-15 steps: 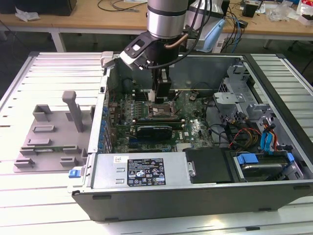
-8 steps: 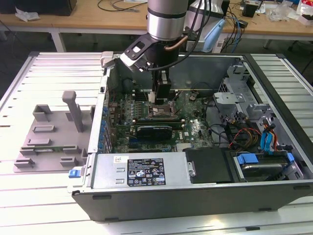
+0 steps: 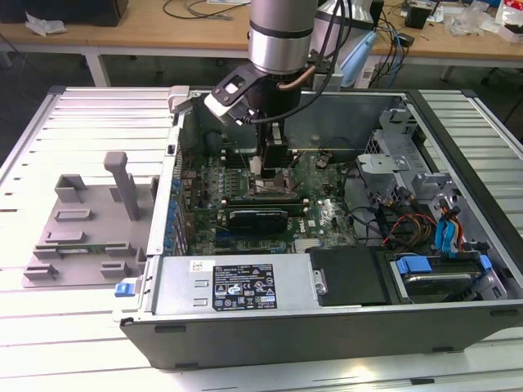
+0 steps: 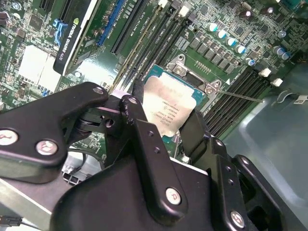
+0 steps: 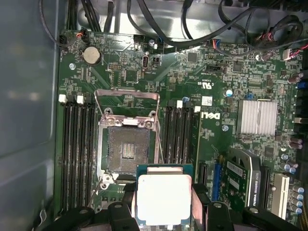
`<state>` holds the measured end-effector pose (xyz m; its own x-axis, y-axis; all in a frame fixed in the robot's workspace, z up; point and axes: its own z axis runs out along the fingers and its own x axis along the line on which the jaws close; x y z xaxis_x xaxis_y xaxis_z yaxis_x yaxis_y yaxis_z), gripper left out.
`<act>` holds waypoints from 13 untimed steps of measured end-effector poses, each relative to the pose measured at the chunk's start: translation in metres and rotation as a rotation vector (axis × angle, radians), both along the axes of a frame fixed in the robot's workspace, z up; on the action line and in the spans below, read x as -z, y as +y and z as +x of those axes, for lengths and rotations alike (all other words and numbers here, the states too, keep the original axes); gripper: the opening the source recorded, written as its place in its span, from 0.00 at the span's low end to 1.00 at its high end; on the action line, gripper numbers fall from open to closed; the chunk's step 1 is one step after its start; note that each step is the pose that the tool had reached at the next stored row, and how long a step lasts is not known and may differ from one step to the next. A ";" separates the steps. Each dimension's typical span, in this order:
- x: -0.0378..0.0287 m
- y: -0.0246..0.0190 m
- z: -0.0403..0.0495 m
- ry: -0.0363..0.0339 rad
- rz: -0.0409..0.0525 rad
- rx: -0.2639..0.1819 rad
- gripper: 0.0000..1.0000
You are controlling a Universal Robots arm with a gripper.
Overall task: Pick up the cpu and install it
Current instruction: 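Place the cpu into insertion slot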
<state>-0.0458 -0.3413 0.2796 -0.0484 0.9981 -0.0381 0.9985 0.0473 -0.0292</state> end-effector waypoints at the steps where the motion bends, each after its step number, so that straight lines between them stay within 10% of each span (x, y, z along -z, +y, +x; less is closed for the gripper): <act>1: 0.0014 0.0000 0.0006 -0.0001 0.0000 0.000 0.55; 13: 0.0153 0.0031 0.0067 0.0000 0.0000 0.000 0.55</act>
<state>-0.0391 -0.3382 0.2643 -0.0483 0.9981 -0.0381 0.9985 0.0472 -0.0291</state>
